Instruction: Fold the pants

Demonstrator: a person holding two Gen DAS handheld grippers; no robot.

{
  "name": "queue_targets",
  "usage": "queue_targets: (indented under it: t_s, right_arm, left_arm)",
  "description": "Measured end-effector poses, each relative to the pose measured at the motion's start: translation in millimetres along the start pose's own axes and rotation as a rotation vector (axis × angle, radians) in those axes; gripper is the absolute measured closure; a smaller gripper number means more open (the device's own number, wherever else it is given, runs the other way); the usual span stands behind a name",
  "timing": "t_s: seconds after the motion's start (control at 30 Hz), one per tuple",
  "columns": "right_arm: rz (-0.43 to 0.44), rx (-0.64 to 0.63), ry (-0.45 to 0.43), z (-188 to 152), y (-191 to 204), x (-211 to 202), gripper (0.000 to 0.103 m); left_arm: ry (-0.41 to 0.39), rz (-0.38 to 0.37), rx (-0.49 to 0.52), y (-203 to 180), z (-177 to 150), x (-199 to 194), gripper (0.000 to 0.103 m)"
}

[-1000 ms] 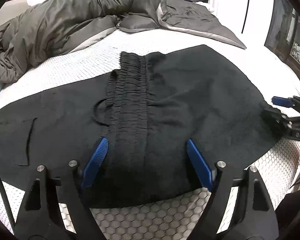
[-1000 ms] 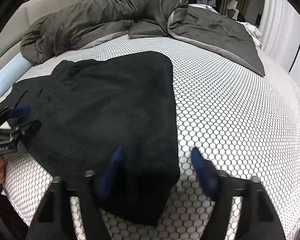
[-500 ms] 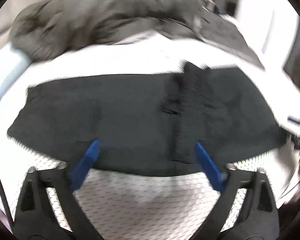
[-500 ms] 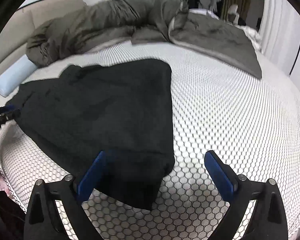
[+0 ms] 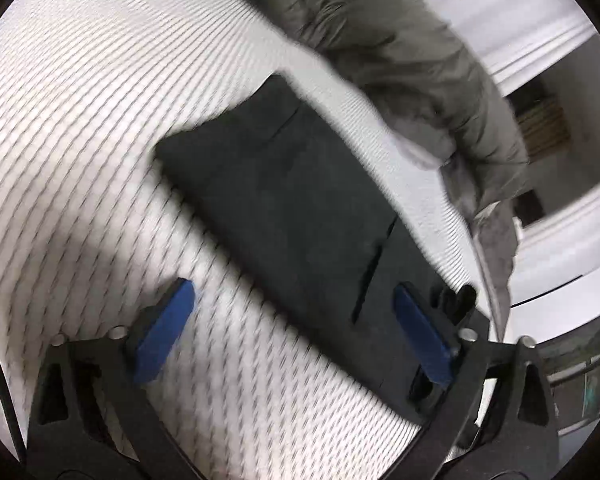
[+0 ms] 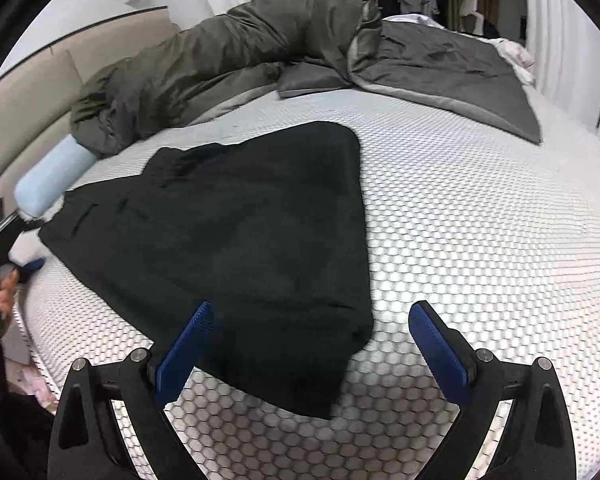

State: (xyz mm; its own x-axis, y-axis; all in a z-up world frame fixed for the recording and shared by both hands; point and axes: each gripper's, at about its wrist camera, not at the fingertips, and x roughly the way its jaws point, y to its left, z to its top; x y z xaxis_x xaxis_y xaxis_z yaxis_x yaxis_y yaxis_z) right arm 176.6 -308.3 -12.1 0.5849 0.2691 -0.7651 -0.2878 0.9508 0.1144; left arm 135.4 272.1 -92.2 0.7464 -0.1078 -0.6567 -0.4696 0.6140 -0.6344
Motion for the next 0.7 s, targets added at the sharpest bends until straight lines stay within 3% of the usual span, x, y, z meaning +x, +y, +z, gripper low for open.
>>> queue_targets:
  t_s: [0.07, 0.1, 0.13, 0.17, 0.27, 0.37, 0.5, 0.57, 0.7]
  right_arm:
    - [0.012, 0.003, 0.009, -1.5, -1.1, 6.4, 0.004]
    - [0.005, 0.005, 0.021, -2.3, -2.6, 11.2, 0.004]
    - [-0.003, 0.009, 0.033, -2.3, -4.4, 14.0, 0.004]
    - [-0.012, 0.018, 0.049, -2.6, -6.0, 17.5, 0.004]
    - [0.007, 0.051, 0.046, -1.4, -12.4, 18.2, 0.004]
    - [0.024, 0.069, 0.025, 0.9, -14.7, 11.8, 0.004]
    - [0.089, 0.093, 0.006, 5.5, -11.9, 6.7, 0.004]
    - [0.092, 0.094, 0.003, 7.2, -10.1, 6.8, 0.004]
    - [0.048, 0.084, 0.019, 6.6, -9.6, 12.7, 0.004]
  left_arm:
    - [0.005, -0.014, -0.009, -0.4, 9.6, 9.7, 0.048]
    - [-0.002, -0.009, -0.035, 3.7, 11.0, 12.5, 0.059]
    - [-0.030, -0.003, -0.060, 6.7, 11.2, 12.3, 0.089]
    - [-0.067, -0.001, -0.074, 7.5, 11.6, 9.8, 0.099]
    - [-0.141, -0.034, -0.011, -14.5, 12.2, -4.2, 0.099]
    - [-0.253, -0.023, 0.178, -68.4, -1.8, -31.8, 0.099]
    - [-0.290, -0.078, 0.394, -159.5, -46.7, -48.1, 0.099]
    - [-0.269, -0.146, 0.478, -204.0, -75.6, -46.8, 0.099]
    - [-0.112, -0.271, 0.638, -290.2, -149.2, -11.5, 0.099]
